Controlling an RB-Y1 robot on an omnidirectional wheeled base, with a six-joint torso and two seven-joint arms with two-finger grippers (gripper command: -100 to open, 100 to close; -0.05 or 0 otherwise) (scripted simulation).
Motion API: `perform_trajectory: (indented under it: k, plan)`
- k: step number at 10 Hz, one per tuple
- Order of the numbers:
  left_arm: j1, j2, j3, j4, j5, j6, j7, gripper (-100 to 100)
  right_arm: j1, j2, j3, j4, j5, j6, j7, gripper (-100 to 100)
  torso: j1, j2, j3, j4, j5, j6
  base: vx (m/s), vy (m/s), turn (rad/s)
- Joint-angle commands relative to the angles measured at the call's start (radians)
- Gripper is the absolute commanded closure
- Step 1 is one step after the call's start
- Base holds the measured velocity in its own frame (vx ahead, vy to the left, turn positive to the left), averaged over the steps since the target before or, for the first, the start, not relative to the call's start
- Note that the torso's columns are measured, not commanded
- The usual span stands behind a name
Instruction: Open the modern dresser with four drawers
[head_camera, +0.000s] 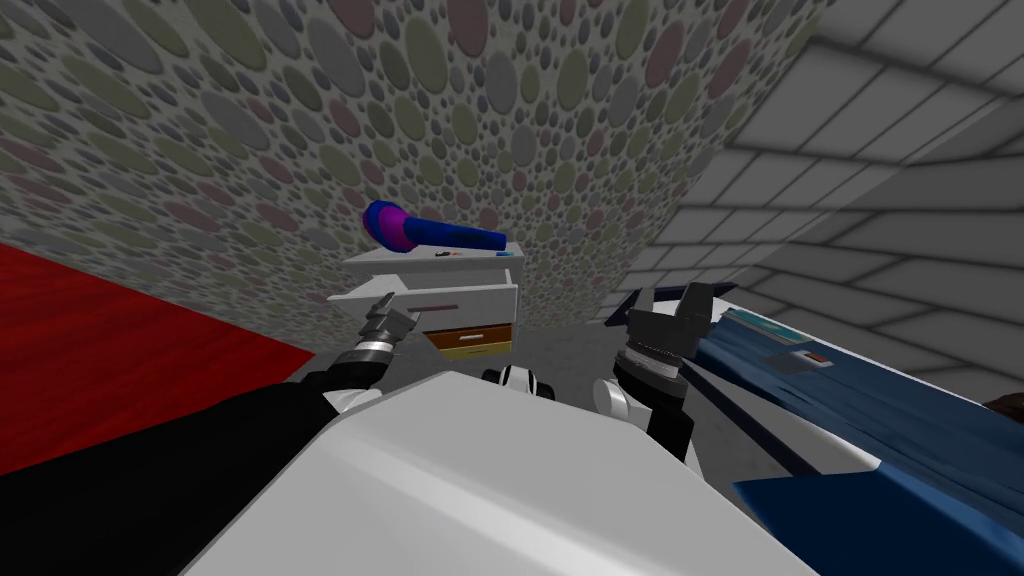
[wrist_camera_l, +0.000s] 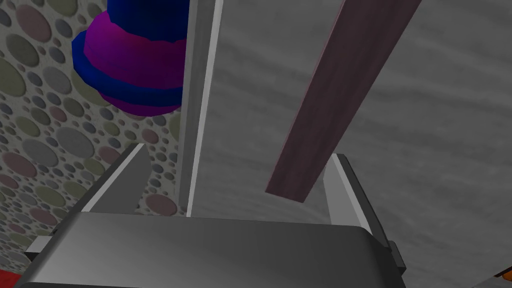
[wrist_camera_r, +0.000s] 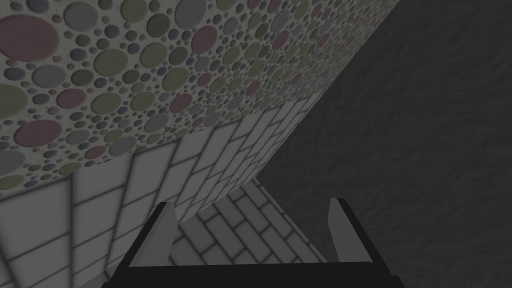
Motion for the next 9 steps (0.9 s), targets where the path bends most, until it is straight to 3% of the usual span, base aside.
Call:
perform_trajectory:
  k: [1,2,3,4,9]
  plan:
    - [0.060,0.014,0.046,-0.050,0.049,0.002,0.019,-100,0.000,0.000,0.000,0.000,0.000,0.000,0.000,0,-0.001,0.000,0.000,0.000,-0.001,0.000,0.035,-0.025,-0.017]
    - [0.082,0.020,0.065,-0.068,0.069,0.003,0.027,-100,0.000,0.000,0.000,0.000,0.000,0.000,0.000,0,-0.003,0.001,-0.001,0.002,-0.004,0.000,0.037,-0.022,-0.029]
    - [0.062,0.011,0.054,-0.053,0.054,0.024,0.019,-100,0.000,0.000,0.000,0.000,0.000,0.000,0.000,0,-0.005,0.001,-0.002,0.003,-0.006,0.000,0.018,-0.003,0.002]
    - [0.065,0.012,0.056,-0.052,0.056,0.027,0.021,0,0.000,0.000,0.000,0.000,0.000,0.000,0.000,0,-0.005,0.001,-0.001,0.002,-0.005,0.000,0.000,0.000,0.000]
    - [0.068,0.011,0.054,-0.045,0.056,0.034,0.020,0,0.000,0.000,0.000,0.000,0.000,0.000,0.000,0,0.000,-0.003,-0.002,0.000,-0.001,0.000,0.000,0.000,0.000]
